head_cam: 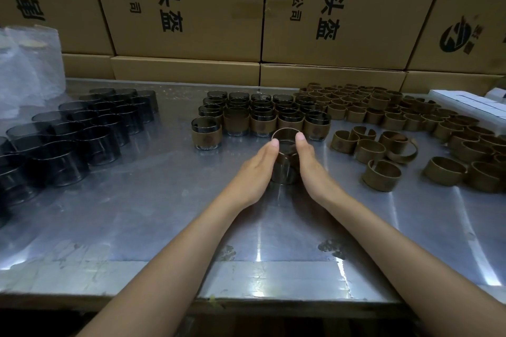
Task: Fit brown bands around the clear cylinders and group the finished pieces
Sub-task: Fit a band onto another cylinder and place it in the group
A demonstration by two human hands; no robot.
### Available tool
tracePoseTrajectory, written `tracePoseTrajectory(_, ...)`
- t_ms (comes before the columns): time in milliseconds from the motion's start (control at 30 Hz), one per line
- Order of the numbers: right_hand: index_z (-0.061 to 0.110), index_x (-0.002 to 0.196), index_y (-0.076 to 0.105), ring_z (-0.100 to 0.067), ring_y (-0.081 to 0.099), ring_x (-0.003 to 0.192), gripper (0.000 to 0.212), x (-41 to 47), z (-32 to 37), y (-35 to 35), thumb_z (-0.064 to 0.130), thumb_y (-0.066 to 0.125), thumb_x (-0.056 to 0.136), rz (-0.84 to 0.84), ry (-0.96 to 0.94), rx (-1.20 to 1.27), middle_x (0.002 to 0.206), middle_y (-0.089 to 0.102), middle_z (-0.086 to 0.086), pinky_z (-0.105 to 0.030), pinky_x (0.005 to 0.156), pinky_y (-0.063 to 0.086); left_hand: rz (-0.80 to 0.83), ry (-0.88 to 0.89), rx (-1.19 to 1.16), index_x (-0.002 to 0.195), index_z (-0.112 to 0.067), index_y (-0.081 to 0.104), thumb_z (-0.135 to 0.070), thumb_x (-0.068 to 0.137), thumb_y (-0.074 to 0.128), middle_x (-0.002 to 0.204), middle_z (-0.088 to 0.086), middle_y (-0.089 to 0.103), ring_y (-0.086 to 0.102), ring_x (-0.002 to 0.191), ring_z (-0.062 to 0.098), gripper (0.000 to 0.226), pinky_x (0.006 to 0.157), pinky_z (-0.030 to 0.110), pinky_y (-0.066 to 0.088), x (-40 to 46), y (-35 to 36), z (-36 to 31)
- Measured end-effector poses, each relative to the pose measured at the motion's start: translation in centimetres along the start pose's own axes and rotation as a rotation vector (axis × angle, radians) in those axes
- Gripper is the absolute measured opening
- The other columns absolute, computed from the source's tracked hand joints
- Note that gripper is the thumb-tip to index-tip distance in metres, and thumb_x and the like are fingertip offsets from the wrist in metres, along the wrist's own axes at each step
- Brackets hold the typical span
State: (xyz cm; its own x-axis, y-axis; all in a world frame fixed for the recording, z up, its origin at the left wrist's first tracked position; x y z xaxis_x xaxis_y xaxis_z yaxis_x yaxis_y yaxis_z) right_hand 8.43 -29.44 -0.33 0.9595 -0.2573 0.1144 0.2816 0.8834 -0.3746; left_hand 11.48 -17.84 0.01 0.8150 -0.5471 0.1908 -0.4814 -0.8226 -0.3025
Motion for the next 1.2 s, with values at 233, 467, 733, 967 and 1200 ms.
tracePoseTrajectory(233,0.013,0.134,0.033,-0.001,0.038,0.123,0.093,-0.6,0.9,-0.1,0.079,0.025,0.068,0.081,-0.058,0.098,0.134,0.038,0.003,-0.022,0.102,0.029,0.019,-0.027,-0.038,0.149,-0.030,0.031,-0.076,0.079,0.017,0.153,-0.005,0.035,0.028,0.142,0.010,0.085,0.120,0.042,0.020,-0.2,0.1,-0.1)
tracePoseTrajectory(467,0.011,0.139,0.034,-0.028,0.057,0.118,0.062,-0.1,0.5,-0.2,0.054,0.038,0.096,0.026,-0.039,0.347,0.131,0.056,-0.017,-0.051,0.102,0.044,0.064,-0.106,-0.323,0.118,-0.034,0.060,-0.053,0.097,0.039,0.116,-0.006,0.070,0.065,0.108,0.007,0.036,0.102,0.032,0.045,-0.3,0.0,-0.7)
tracePoseTrajectory(733,0.021,0.125,0.040,-0.015,0.065,0.100,0.037,-0.3,0.8,-0.5,0.040,0.048,0.094,-0.006,-0.068,0.594,0.118,0.061,-0.006,-0.045,0.099,0.048,0.043,-0.143,-0.473,0.099,-0.027,0.068,-0.044,0.098,0.043,0.096,-0.005,0.075,0.070,0.094,0.010,0.030,0.074,0.022,0.055,-0.1,-0.2,-0.2)
tracePoseTrajectory(967,0.023,0.118,0.045,-0.026,0.060,0.112,0.017,-0.8,1.3,-1.1,0.027,0.040,0.102,-0.084,-0.050,0.653,0.114,0.062,-0.011,-0.051,0.103,0.043,0.034,-0.151,-0.603,0.104,-0.017,0.069,-0.028,0.100,0.047,0.104,0.004,0.073,0.067,0.102,0.017,0.025,0.088,0.032,0.056,-0.1,-0.2,-0.4)
tracePoseTrajectory(1200,0.010,0.136,0.041,-0.031,0.057,0.117,0.038,-1.0,1.8,-1.0,0.023,0.042,0.101,-0.032,0.014,0.789,0.131,0.055,-0.020,-0.050,0.105,0.041,0.041,-0.105,-0.633,0.128,-0.003,0.057,-0.022,0.096,0.051,0.129,0.017,0.060,0.059,0.114,0.023,0.038,0.100,0.041,0.046,-0.4,-0.7,-1.0)
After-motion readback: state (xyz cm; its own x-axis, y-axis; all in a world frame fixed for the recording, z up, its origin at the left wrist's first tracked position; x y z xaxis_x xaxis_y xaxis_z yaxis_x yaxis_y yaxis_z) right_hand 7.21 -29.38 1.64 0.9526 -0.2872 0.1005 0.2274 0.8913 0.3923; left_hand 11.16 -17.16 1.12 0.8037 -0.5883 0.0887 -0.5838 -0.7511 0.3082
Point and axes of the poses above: each hand's wrist, its own x-axis towards the middle knuckle, its own y-axis out of the palm, z = x × y, the point moved 5 cm from there along x, towards the middle knuckle
